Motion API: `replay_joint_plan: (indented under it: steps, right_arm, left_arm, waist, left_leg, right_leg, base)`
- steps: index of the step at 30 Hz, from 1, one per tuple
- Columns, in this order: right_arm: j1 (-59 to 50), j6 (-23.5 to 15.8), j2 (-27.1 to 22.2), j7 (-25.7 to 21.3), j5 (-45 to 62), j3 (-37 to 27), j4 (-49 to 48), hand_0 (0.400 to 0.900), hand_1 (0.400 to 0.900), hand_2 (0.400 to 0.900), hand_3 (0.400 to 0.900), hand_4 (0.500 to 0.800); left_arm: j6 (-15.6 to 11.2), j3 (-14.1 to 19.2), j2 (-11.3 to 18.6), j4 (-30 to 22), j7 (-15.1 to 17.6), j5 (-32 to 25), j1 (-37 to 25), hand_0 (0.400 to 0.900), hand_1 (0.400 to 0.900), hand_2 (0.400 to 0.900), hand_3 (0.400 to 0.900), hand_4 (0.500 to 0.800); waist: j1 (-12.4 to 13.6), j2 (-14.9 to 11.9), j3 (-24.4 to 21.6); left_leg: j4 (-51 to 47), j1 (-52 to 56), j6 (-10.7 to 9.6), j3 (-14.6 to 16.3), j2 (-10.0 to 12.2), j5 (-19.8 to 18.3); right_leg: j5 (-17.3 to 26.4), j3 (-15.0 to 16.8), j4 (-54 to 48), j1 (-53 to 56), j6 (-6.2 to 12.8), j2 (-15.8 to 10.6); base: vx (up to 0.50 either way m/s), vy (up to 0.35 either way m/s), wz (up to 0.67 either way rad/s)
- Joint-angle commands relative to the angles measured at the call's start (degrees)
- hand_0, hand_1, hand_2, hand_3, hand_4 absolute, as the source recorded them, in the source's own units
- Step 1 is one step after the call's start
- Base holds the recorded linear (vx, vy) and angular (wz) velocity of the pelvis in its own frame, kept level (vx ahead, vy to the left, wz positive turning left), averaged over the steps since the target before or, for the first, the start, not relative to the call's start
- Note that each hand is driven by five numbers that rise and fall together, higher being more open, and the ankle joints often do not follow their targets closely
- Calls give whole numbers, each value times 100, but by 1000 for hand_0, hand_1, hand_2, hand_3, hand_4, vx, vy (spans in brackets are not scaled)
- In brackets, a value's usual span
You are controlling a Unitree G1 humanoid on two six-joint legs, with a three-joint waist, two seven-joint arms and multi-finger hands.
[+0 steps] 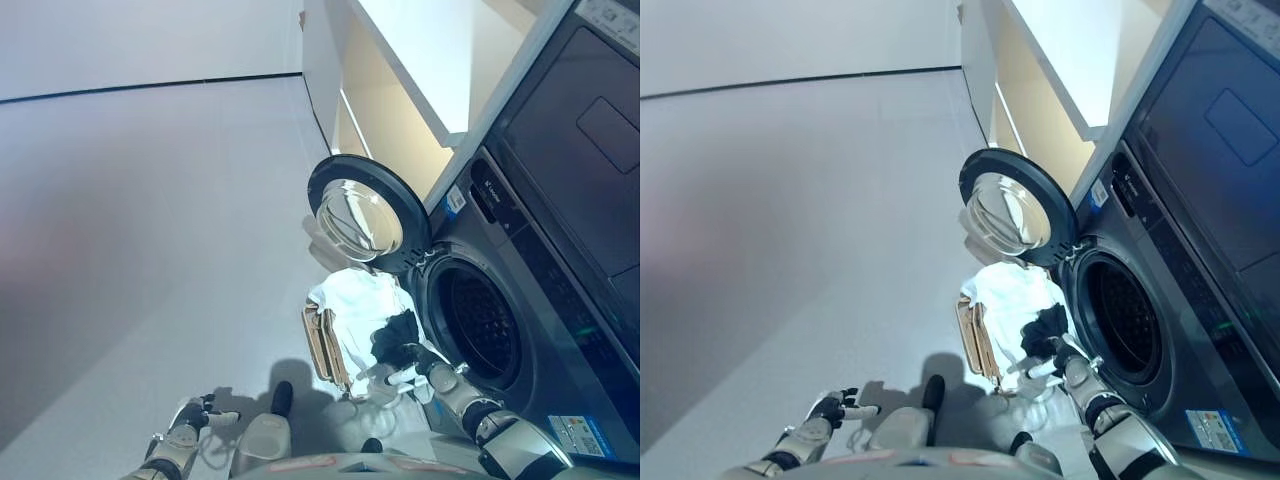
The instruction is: Put the clothes in the basket into the washing machine.
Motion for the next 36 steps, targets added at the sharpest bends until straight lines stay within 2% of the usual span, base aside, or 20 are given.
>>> replay_joint_plan:
  steps: [1,2,3,4,5,7,8,9,12,13,17,25,31,32,36]
  right_arm:
    - [-866,-125,-291,-498,-253,170,-204,900,900,900,900,800]
    - [-1407,-72,-314,-612,-370,391,-121,900,900,900,900,800]
    - [-1421,-74,-312,-613,-369,394,-113,900,900,900,900,800]
    - [-1457,-75,-311,-642,-394,428,-124,900,900,900,900,800]
    - [-1583,-43,-293,-778,-558,486,35,900,900,900,900,800]
    - [-1742,-22,-371,-811,-622,510,129,900,900,900,900,800]
    - [-2024,26,-487,-903,-750,505,300,900,900,900,900,800]
    - [-2025,25,-486,-903,-749,506,302,900,900,900,900,800]
    - [-2474,111,-687,-1131,-1084,567,549,900,900,900,900,800]
    - [-2475,111,-687,-1131,-1084,567,550,900,900,900,900,800]
    - [-3062,263,-1085,-1262,-1557,696,1025,900,900,900,900,800]
    - [-3858,343,-1669,-1304,-1787,857,1244,900,900,900,900,800]
    - [-4103,390,-1864,-1348,-1901,967,1310,900,900,900,900,800]
    - [-4125,385,-1944,-1305,-1911,967,1319,900,900,900,900,800]
    - [-4265,406,-2155,-1230,-1932,1015,1472,900,900,900,900,800]
  left_arm:
    - [-181,-112,196,-16,326,-221,-74,900,900,900,900,800]
    - [-242,-143,193,-68,429,-373,-229,900,900,900,900,800]
    - [-243,-138,191,-64,429,-374,-238,900,900,900,900,800]
    - [-243,-108,201,-53,459,-404,-299,900,900,900,900,800]
    - [-298,-67,191,-60,550,-444,-279,900,900,900,900,800]
    - [-316,-81,188,-39,611,-461,-297,900,900,900,900,800]
    - [-365,-169,179,-75,626,-511,-315,900,900,900,900,800]
    - [-365,-169,179,-75,626,-512,-315,900,900,900,900,800]
    - [-420,-260,187,-117,772,-565,-423,900,900,900,900,800]
    - [-420,-259,187,-117,772,-565,-424,900,900,900,900,800]
    - [-478,-432,116,-266,908,-658,-555,900,900,900,900,800]
    - [-525,-653,-99,-513,1075,-894,-818,900,900,900,900,800]
    - [-536,-698,-226,-610,1122,-1033,-898,900,900,900,900,800]
    - [-545,-719,-277,-651,1142,-1084,-895,900,900,900,900,800]
    - [-552,-776,-339,-747,1131,-1160,-878,900,900,900,900,800]
  waist:
    - [193,207,407]
    - [160,221,627]
    - [160,222,634]
    - [104,197,683]
    - [176,228,772]
    - [176,238,714]
    - [189,358,769]
    - [185,357,780]
    - [216,603,904]
    - [215,603,902]
    - [284,922,997]
    - [289,1314,1189]
    - [233,1454,1285]
    - [181,1447,1319]
    - [170,1545,1328]
  left_leg:
    - [-65,-708,-276,-499,-35,266]
    - [-65,-840,-342,-425,-16,260]
    - [-58,-843,-345,-423,-13,252]
    - [22,-893,-345,-483,-76,262]
    - [138,-1041,-359,-466,-128,257]
    - [79,-1119,-375,-526,-157,294]
    - [52,-1262,-427,-501,-165,342]
    - [58,-1250,-429,-502,-168,331]
    - [266,-1610,-510,-558,-228,351]
    - [268,-1614,-510,-559,-229,350]
    - [417,-1937,-575,-541,-256,381]
    - [996,-2561,-643,-487,-383,268]
    - [1462,-2990,-674,-397,-469,140]
    - [1718,-3118,-690,-345,-519,-96]
    - [2036,-3428,-670,-323,-585,-203]
  right_leg:
    - [369,-156,-54,-249,246,-118]
    - [562,-270,-495,-680,225,-147]
    - [554,-266,-484,-687,223,-145]
    - [476,-12,-444,-674,214,-85]
    - [453,-177,-439,-743,229,-152]
    - [422,-218,-552,-730,239,-133]
    - [410,-353,-507,-856,221,-188]
    - [389,-354,-488,-850,220,-193]
    - [250,-515,-227,-1130,195,-306]
    - [249,-516,-224,-1134,195,-307]
    - [98,-548,126,-1485,205,-402]
    - [-296,-376,1049,-2203,179,-529]
    - [-545,-187,1758,-2691,142,-629]
    - [-852,-77,2105,-2856,154,-727]
    - [-995,24,2469,-3180,121,-830]
  base:
    - [-146,1,-7]
    - [-146,1,-9]
    - [-33,-20,24]
    - [40,-17,25]
    - [47,-42,37]
    - [0,-22,20]
    - [0,10,14]
    - [9,-5,26]
    - [21,-41,28]
    - [16,-8,5]
    - [15,-10,4]
    - [4,-11,2]
    - [20,-11,1]
    - [93,-67,5]
    - [27,-27,5]
